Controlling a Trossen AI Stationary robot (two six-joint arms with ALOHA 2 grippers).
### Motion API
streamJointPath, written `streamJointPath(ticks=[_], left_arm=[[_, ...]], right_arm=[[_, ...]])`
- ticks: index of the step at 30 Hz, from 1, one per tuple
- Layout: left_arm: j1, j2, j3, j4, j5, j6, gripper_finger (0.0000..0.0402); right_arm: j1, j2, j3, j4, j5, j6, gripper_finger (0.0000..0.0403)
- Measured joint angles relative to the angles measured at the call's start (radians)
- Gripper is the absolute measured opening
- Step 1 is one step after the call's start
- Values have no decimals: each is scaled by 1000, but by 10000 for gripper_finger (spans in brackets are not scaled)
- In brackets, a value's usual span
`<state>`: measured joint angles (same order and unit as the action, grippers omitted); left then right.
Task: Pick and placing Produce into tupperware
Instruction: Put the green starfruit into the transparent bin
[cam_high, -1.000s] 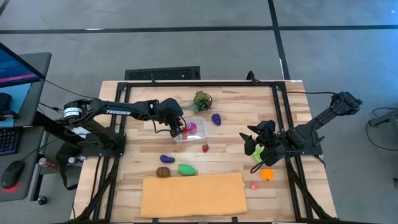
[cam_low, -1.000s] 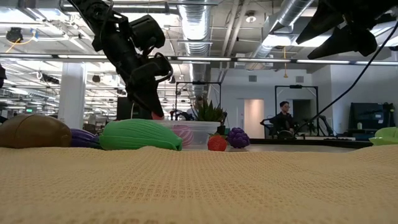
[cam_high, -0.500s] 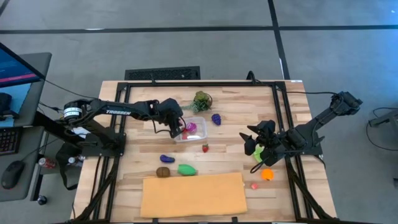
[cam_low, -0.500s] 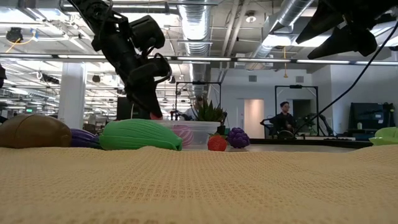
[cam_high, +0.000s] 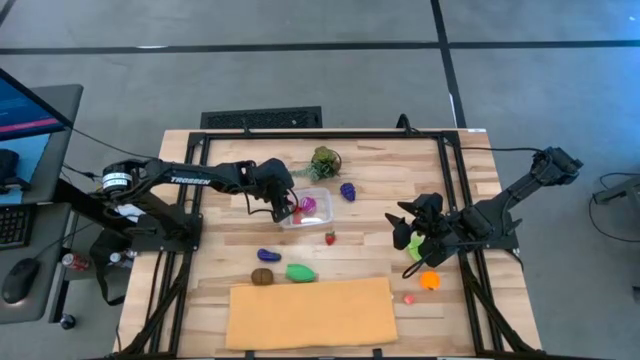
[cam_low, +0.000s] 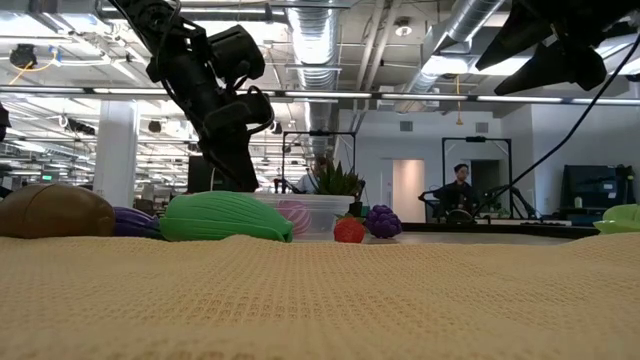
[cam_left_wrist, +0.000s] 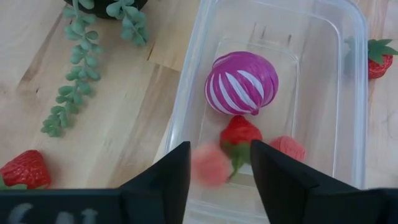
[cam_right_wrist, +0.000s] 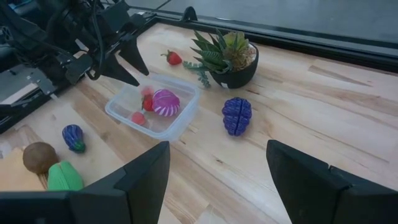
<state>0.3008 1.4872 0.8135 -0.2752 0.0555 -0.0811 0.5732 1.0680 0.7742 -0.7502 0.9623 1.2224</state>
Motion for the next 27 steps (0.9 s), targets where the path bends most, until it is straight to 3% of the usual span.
streamJointPath(ticks=[9, 16, 20, 27], left_arm=[[0, -1, 0, 2, 35, -5, 203], [0, -56, 0, -19, 164, -43, 201], [0, -118, 1, -55, 204, -52, 201], [0, -244, 2, -139, 217, -64, 200]], right_arm=[[0, 0, 0, 1, -11, 0, 260], [0, 0, 0, -46, -287, -57, 260], [18, 0, 0, -164, -390, 42, 260], [77, 0, 0, -346, -435, 345, 260]])
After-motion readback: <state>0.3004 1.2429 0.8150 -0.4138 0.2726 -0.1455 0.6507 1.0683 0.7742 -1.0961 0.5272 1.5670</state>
